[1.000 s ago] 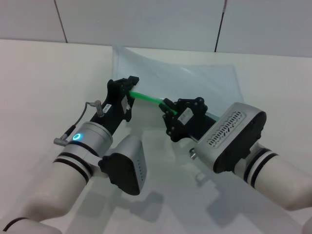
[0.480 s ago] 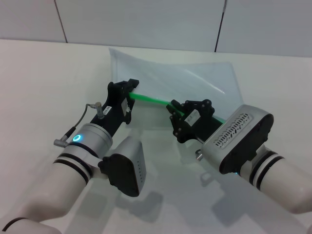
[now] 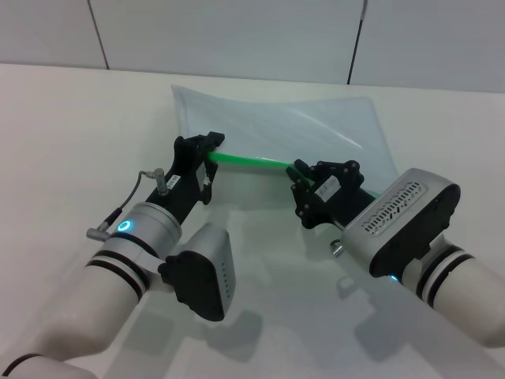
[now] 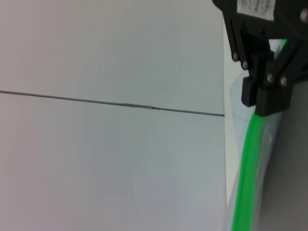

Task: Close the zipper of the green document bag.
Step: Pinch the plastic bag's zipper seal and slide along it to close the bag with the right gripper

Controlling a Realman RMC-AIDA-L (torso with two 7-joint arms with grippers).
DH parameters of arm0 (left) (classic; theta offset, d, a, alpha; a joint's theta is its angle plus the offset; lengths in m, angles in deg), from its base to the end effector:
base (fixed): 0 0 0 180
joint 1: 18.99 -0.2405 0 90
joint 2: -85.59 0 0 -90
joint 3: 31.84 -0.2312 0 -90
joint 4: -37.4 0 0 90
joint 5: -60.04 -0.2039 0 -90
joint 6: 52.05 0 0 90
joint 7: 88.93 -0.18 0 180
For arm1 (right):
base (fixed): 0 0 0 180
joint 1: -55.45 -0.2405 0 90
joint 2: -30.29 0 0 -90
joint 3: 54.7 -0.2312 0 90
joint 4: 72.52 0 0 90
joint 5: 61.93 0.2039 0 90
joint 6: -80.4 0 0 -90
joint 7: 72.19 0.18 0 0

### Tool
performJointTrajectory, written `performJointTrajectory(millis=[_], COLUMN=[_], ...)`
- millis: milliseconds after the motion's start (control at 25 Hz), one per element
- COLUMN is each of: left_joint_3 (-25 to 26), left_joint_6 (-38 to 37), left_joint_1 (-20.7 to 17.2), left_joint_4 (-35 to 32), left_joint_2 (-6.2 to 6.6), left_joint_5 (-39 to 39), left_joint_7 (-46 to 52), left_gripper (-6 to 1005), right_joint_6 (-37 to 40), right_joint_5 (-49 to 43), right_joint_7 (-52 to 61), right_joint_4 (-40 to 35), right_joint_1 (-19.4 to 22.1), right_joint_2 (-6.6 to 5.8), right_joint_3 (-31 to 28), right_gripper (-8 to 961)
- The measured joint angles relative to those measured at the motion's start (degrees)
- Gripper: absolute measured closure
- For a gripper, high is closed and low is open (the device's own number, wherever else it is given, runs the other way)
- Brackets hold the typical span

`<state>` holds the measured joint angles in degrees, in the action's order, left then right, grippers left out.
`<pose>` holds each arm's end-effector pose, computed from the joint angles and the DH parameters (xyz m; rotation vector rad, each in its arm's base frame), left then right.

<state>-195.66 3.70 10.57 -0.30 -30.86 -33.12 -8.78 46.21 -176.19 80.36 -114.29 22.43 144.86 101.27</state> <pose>-0.2115 0.3458 -0.0968 -1.7410 0.7468 0.3078 0.1793 0.3462 -0.1403 -2.2400 0.2140 0.4094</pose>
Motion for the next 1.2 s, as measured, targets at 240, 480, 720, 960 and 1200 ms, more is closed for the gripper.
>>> performJointTrajectory(millis=[240,480,720,960,1200], left_joint_3=[0.0,0.0,0.0,0.0,0.0], left_joint_6=[0.0,-0.1,-0.1,-0.1,-0.1], left_joint_1=[0.0,0.0,-0.1,-0.1,-0.2], left_joint_4=[0.0,0.0,0.1,0.1,0.1], left_joint_2=[0.00,0.00,0.00,0.00,0.00], left_joint_5=[0.0,0.0,0.0,0.0,0.0], left_joint_7=[0.0,0.0,-0.1,-0.2,-0.3], left_gripper=[918,916,915,913,912], right_joint_6=[0.1,0.4,0.5,0.6,0.6], right_joint_5=[0.1,0.3,0.4,0.4,0.4], right_joint_7=[-1.0,-1.6,-1.6,-1.9,-2.0], right_joint_4=[0.0,0.2,0.7,0.9,1.6], right_joint_1=[1.1,1.9,2.7,3.4,3.6], right_joint_2=[-0.33,-0.59,-0.66,-0.67,-0.67], right_joint_3=[-1.5,-2.4,-3.4,-4.7,-5.1], right_gripper=[868,868,868,868,868])
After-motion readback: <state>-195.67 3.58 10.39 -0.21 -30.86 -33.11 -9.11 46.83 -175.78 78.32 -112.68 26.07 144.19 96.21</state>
